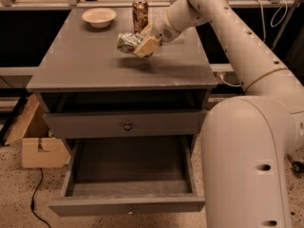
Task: Pick 7up can from middle drawer and place on counter
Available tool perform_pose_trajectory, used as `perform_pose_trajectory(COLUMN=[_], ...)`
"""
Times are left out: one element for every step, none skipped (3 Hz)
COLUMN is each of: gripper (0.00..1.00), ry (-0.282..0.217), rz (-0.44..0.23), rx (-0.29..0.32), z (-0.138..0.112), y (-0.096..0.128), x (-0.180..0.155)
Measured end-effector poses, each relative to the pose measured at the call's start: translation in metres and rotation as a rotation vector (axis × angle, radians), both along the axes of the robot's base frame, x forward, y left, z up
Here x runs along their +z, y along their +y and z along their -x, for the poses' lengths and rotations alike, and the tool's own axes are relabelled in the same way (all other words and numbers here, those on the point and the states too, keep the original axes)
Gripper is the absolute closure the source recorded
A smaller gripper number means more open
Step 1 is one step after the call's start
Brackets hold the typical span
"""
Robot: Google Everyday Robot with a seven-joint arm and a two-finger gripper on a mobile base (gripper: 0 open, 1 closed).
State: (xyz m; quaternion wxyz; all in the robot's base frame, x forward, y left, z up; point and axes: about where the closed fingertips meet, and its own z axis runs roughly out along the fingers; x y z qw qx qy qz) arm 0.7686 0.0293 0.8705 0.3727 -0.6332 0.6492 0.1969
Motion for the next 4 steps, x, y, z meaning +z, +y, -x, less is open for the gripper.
perform_pose_trajectory(gripper=[0.14, 0.0, 0.0, 0.0], ry=[0.019, 0.026, 0.001, -0.067], rz=[-0.002, -0.002, -0.006, -0.052], rx=[0.006, -0.013, -0.071, -0.17], z=[-0.002, -0.003, 0.002, 0.022], y=[0.005, -0.001, -0.031, -0.079], x=[-0.005, -0.005, 0.007, 0.036])
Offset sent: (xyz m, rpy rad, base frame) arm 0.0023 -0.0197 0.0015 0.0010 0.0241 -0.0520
